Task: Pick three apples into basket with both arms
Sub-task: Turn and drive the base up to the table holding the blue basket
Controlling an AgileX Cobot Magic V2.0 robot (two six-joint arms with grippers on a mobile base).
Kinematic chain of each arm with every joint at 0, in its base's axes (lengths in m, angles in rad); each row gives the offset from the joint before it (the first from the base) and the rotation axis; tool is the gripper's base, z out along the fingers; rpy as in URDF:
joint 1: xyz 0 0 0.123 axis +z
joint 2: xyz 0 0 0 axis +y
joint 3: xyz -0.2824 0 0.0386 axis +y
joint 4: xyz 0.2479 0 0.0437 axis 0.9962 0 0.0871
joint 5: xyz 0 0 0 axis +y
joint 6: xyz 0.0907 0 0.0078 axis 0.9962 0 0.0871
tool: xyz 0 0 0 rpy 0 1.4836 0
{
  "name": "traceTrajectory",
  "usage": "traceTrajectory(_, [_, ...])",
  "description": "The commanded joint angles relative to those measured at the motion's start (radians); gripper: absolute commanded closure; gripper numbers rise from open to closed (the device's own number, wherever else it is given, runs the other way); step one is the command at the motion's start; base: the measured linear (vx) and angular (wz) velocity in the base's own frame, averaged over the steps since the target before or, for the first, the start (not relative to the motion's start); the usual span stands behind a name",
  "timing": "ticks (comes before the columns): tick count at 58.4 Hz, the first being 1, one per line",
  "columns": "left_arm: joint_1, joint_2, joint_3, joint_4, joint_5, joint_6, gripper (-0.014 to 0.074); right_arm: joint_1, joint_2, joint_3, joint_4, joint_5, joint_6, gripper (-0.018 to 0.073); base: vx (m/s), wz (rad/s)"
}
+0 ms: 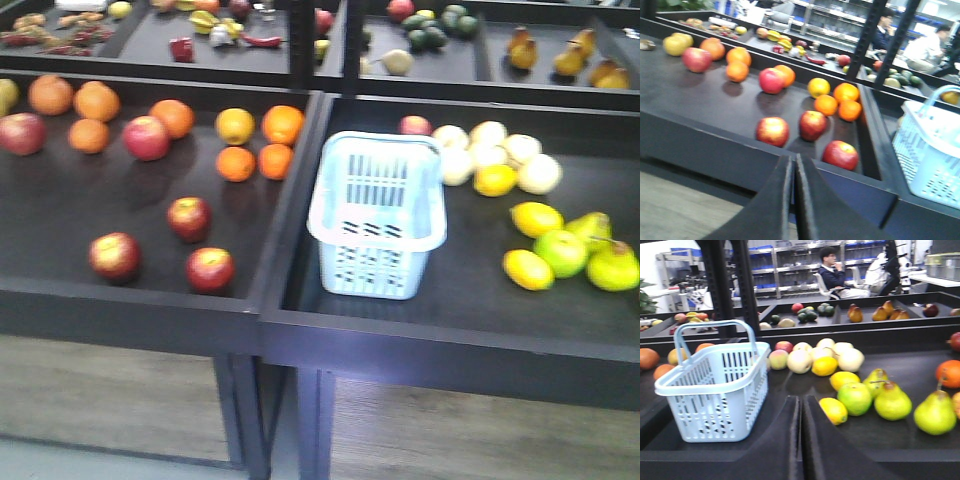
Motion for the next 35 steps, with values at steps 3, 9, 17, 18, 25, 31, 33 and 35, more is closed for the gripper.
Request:
traceTrajectory(3, [-0.007, -0.013, -0.026, 0.001, -0.070, -0.007, 0.0602, -0.003, -0.012, 0.013, -0.008, -0.074, -0.008, 0.0564, 0.00, -0.36])
traceTrajectory(9, [-0.018, -0.013, -0.026, 0.001, -0.070, -0.007, 0.0602, -0.003, -0.012, 0.013, -0.008, -0.074, -0.008, 0.0564, 0.00, -0.30])
traceTrajectory(17, [-0.018, -0.013, -0.026, 0.001, -0.070, -0.007, 0.0602, -0.003, -0.012, 0.013, -0.008, -0.074, -0.008, 0.0564, 0.00, -0.20])
traceTrajectory(18, [-0.018, -0.013, -0.026, 0.001, -0.070, -0.007, 0.0602, -0.003, -0.012, 0.013, -0.008, -0.074, -0.008, 0.0564, 0.01, -0.13])
traceTrajectory(25, [-0.034, -0.012, -0.026, 0.001, -0.070, -0.007, 0.0602, -0.003, -0.012, 0.013, -0.008, -0.074, -0.008, 0.0564, 0.01, -0.06])
traceTrajectory(31, [-0.082, -0.012, -0.026, 0.001, -0.070, -0.007, 0.0602, -0.003, -0.012, 0.013, -0.008, -0.074, -0.008, 0.0564, 0.01, 0.00])
traceTrajectory(33, [-0.097, -0.012, -0.026, 0.001, -0.070, -0.007, 0.0602, -0.003, -0.012, 0.013, -0.008, -0.074, -0.008, 0.0564, 0.01, 0.01])
traceTrajectory(35, [-0.113, -0.012, -0.026, 0.001, -0.070, -0.007, 0.0602, -0.003, -0.012, 0.013, -0.008, -0.074, -0.008, 0.0564, 0.01, 0.02])
